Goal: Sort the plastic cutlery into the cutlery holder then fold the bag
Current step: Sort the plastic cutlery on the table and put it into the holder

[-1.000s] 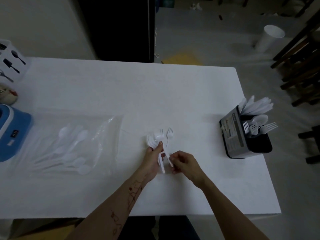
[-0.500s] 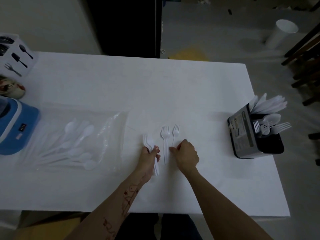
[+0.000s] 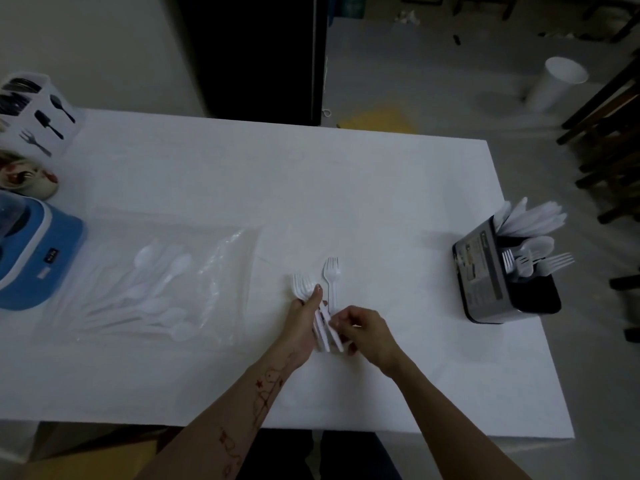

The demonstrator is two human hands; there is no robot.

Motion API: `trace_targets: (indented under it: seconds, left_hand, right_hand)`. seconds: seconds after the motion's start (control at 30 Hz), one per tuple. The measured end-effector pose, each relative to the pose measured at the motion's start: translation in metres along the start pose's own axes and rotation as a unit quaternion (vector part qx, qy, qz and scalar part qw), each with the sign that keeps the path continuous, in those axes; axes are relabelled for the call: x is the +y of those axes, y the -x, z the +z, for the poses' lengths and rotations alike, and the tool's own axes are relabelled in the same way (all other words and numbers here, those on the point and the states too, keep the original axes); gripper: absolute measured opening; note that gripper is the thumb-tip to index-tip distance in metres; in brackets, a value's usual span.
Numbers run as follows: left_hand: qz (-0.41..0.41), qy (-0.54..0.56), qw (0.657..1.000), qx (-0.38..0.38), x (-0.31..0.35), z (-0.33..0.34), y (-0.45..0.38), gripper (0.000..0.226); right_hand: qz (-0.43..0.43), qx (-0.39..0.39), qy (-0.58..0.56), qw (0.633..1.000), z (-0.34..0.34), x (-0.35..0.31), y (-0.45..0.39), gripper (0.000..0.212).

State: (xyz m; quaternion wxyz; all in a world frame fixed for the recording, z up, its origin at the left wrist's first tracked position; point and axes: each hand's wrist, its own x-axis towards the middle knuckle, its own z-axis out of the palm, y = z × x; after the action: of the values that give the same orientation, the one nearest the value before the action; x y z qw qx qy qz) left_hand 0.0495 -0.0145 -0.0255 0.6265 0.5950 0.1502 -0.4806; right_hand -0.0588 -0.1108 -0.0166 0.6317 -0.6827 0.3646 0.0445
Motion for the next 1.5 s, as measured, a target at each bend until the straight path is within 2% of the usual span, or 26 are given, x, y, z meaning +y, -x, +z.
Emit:
trace_targets:
  seconds: [0.07, 0.13, 0.2, 0.27, 0.33, 0.4, 0.6, 0.7, 0.8, 0.9, 1.03, 1.2, 1.33, 1.47, 1.5]
  left_hand:
    - [-0.001, 0.011, 1.000, 0.003, 0.000, 0.000, 0.002, 0.033]
    - [0.007, 0.009, 0.999, 0.031, -0.001, -0.002, 0.001, 0.026]
    - [0.027, -0.010, 0.997, 0.065, -0.002, -0.006, -0.003, 0.029]
    - [0.035, -0.035, 0.996, 0.078, -0.003, -0.012, -0.005, 0.029]
    - [0.040, -0.052, 0.994, 0.082, -0.003, -0.015, -0.005, 0.026]
    - [0.043, -0.050, 0.994, 0.081, -0.004, -0.018, -0.006, 0.025]
    - [0.032, -0.022, 0.997, 0.066, -0.004, -0.015, -0.006, 0.023]
    - [0.029, -0.008, 0.998, 0.060, -0.001, -0.010, -0.003, 0.026]
    - [0.018, 0.003, 0.999, 0.038, -0.001, -0.005, -0.001, 0.038]
    - [-0.007, 0.010, 1.000, 0.024, -0.001, -0.004, -0.004, 0.050]
    - [0.015, 0.032, 0.999, 0.029, -0.002, -0.009, -0.004, 0.036]
    - [0.037, 0.000, 0.996, 0.079, 0.002, -0.023, -0.007, 0.032]
    - [0.039, -0.045, 0.996, 0.059, -0.001, -0.033, -0.006, 0.027]
    - [0.022, -0.017, 0.999, 0.032, 0.001, -0.037, -0.001, 0.019]
    - [0.022, -0.020, 0.999, 0.028, 0.001, -0.038, 0.000, 0.021]
  right_hand:
    - [0.007, 0.010, -0.006, 1.000, 0.004, 0.000, -0.002, 0.013]
    - [0.020, 0.069, 0.021, 0.997, 0.008, 0.003, -0.009, 0.019]
    - [0.029, 0.148, 0.100, 0.984, 0.014, 0.006, -0.021, 0.025]
    - [0.040, 0.177, 0.216, 0.960, 0.021, 0.007, -0.032, 0.033]
    - [0.050, 0.167, 0.283, 0.943, 0.029, 0.005, -0.039, 0.037]
    - [0.061, 0.158, 0.295, 0.940, 0.032, 0.002, -0.043, 0.034]
    - [0.086, 0.178, 0.209, 0.958, 0.014, 0.006, -0.039, 0.017]
    - [0.020, 0.192, 0.165, 0.967, 0.012, 0.010, -0.028, 0.017]
    - [-0.066, 0.176, 0.187, 0.964, 0.019, 0.011, -0.013, 0.020]
    - [-0.095, 0.139, 0.208, 0.963, 0.025, 0.010, -0.008, 0.022]
    - [-0.106, 0.099, 0.174, 0.974, 0.026, 0.002, -0.008, 0.032]
    - [-0.022, 0.203, 0.275, 0.939, 0.024, -0.003, -0.024, 0.027]
    - [0.052, 0.181, 0.324, 0.927, 0.031, -0.005, -0.034, 0.029]
    - [0.063, 0.168, 0.357, 0.917, 0.026, -0.005, -0.035, 0.015]
    - [0.057, 0.165, 0.326, 0.929, 0.024, -0.004, -0.034, 0.014]
